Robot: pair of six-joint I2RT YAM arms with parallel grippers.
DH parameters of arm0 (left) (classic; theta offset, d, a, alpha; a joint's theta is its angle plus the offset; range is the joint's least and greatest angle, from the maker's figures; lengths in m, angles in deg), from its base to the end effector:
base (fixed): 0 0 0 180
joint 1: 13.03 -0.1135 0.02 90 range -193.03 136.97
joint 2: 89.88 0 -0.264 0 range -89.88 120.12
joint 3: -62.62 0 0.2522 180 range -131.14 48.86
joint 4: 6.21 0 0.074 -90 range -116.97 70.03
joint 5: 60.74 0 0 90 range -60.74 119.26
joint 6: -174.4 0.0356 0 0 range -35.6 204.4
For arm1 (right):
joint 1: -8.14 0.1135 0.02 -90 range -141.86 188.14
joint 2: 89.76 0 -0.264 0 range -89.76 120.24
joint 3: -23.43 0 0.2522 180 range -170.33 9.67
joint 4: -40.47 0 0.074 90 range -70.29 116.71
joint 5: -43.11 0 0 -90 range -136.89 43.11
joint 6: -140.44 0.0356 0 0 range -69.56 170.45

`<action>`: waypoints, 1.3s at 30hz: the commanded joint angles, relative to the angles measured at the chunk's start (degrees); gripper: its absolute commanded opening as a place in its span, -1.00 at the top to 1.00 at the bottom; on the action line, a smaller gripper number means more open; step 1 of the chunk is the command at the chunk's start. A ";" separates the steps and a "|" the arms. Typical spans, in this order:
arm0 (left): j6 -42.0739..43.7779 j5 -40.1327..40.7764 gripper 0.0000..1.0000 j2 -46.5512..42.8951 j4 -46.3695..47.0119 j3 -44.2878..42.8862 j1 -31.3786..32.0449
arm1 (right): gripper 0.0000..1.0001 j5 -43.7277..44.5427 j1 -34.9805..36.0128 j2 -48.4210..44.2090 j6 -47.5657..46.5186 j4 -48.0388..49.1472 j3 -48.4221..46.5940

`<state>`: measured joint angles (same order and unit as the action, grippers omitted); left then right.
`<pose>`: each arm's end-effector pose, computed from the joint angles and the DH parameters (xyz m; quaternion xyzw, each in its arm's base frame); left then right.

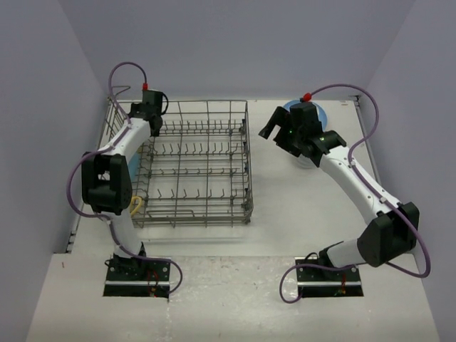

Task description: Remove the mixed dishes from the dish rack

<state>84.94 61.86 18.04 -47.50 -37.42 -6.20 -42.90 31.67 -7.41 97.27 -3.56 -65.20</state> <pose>0.4183 -0.0308 0.2514 -0.0399 0.9040 0.2443 0.3487 0.2963 0.1263 0.3357 0.1962 0.8757 0.2280 0.3777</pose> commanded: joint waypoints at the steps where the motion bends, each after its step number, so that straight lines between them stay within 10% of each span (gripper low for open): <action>1: 0.96 4.49 -0.12 0.19 -1.03 -3.37 -0.50 | -0.98 2.69 -0.76 -1.83 -0.16 -1.64 2.01; 10: -0.01 7.30 1.00 -1.92 -1.48 -2.31 -0.42 | -0.98 4.18 -2.26 -3.77 -0.16 -2.96 3.15; 22: 4.73 7.32 1.00 -11.14 8.89 0.06 -0.41 | -0.98 -0.02 -2.26 -3.69 -5.33 -1.21 1.75; 30: 10.53 -16.83 1.00 -25.81 17.50 7.87 -0.41 | -0.98 -10.38 -2.35 -1.84 -12.98 1.69 -1.94; 39: 23.80 -64.93 1.00 -41.99 22.34 21.15 5.62 | -0.98 -26.83 -2.35 3.69 -16.51 -1.98 -13.80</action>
<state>100.91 16.92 -20.63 -33.03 -17.44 -4.71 -61.50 29.48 -5.56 83.15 -4.60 -73.22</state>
